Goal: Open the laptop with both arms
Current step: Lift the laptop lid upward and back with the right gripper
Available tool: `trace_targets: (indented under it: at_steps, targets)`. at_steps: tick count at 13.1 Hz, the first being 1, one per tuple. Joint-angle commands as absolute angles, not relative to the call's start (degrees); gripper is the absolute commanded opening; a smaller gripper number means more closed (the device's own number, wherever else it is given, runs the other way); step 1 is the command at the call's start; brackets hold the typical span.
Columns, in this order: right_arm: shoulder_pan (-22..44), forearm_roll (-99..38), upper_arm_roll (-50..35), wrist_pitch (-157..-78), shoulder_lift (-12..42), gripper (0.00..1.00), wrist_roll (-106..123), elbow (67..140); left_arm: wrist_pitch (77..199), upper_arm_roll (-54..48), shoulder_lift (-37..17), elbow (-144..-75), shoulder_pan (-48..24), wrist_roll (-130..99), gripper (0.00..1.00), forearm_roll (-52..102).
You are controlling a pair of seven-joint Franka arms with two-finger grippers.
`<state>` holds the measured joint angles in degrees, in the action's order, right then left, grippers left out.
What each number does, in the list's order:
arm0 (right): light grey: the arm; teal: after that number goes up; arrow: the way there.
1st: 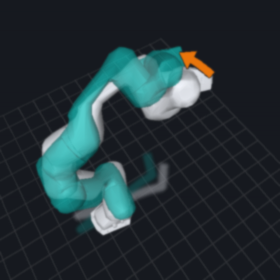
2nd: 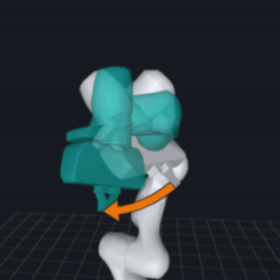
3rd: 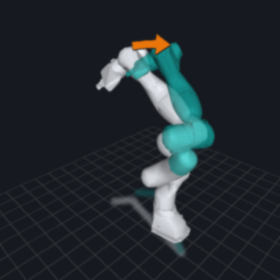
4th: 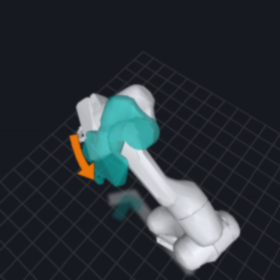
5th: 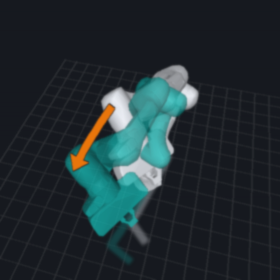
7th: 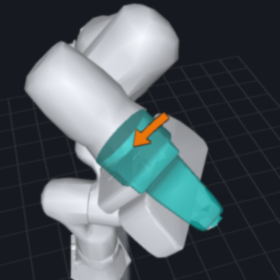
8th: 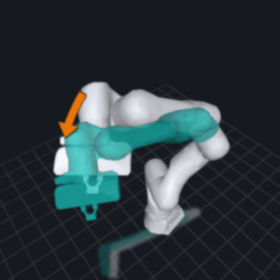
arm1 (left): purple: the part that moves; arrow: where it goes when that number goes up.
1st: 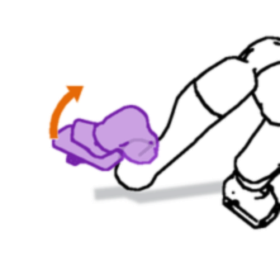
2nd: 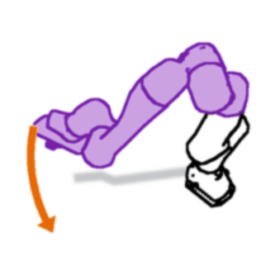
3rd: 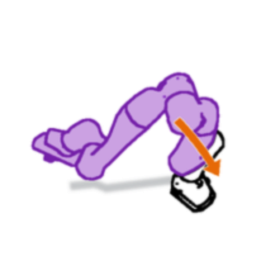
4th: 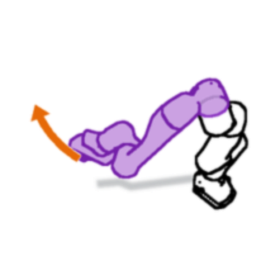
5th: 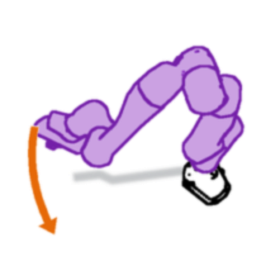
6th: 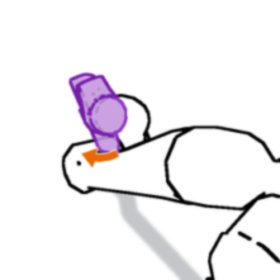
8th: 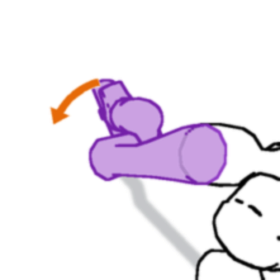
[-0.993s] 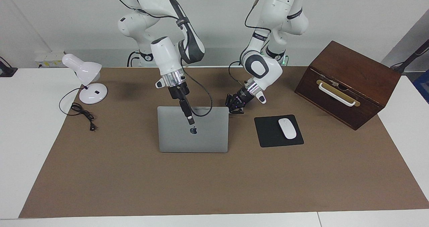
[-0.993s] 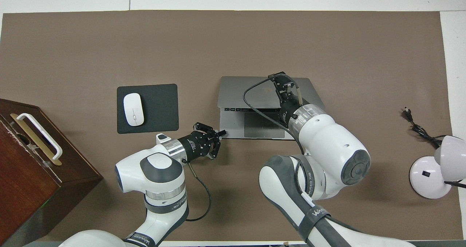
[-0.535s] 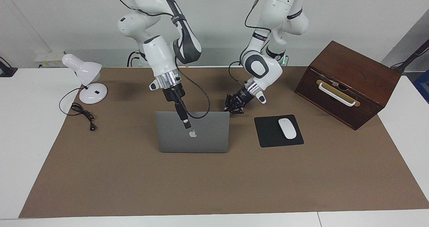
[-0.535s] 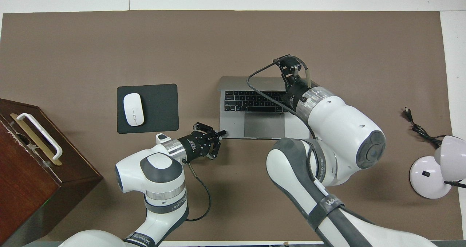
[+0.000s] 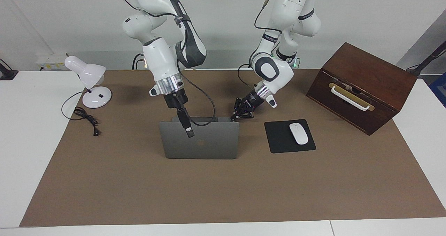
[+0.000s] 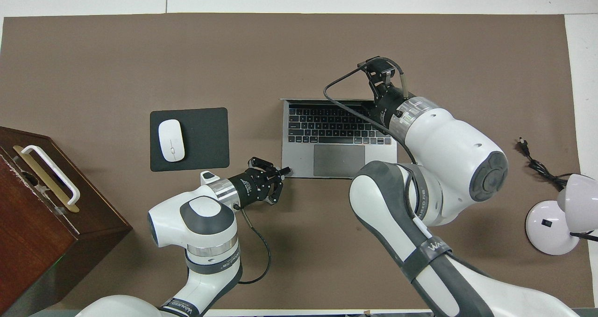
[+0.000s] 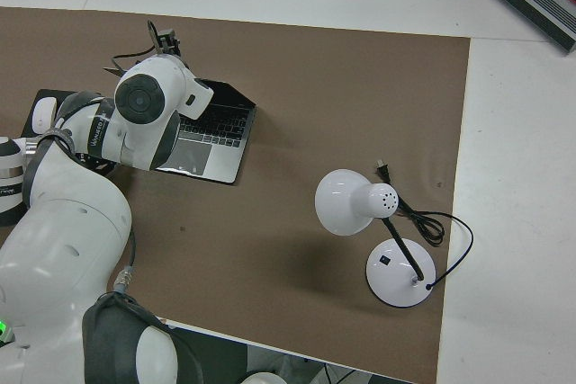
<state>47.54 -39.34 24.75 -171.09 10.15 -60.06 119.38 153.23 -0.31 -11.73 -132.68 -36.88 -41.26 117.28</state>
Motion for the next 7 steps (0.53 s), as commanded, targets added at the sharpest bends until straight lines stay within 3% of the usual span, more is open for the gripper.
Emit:
trace_targets:
  at_steps: [1,7]
  targets:
    - [46.76,-41.22,26.01,-168.49,12.48,1.00,-56.87,115.06,155.04,-0.18,-15.47,-131.40,-36.65,-38.85,0.00,118.65]
    - [45.71,-41.57,27.77,-165.76,14.23,1.00,-53.88,112.85,155.04,-0.09,-15.47,-131.40,-36.65,-38.76,0.00,118.65]
